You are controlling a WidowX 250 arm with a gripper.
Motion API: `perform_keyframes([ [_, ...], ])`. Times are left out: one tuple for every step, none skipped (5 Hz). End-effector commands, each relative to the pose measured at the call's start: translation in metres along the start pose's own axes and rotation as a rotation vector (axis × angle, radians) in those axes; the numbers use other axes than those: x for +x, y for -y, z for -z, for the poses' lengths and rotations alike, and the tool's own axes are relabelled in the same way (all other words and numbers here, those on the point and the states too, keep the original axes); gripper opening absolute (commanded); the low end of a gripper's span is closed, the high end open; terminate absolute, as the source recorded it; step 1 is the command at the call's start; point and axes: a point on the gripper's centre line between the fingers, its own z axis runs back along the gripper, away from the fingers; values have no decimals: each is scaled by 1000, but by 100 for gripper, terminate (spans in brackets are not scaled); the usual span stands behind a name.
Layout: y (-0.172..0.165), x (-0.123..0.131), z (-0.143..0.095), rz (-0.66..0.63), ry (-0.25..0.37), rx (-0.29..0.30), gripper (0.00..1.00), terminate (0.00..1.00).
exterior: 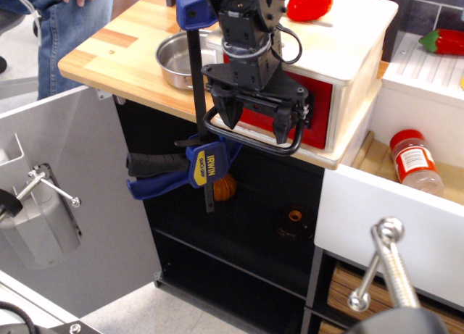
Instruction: Open drawer of box
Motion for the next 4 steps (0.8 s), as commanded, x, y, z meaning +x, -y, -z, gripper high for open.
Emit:
perform_keyframes([
  [4, -18, -5, 23, -38, 18, 100, 0],
  [0, -43, -6, 48, -71, 10, 100, 0],
  [-1, -68, -12, 73, -73, -15, 100, 0],
  [2, -105, -21, 91, -116, -29, 100, 0],
])
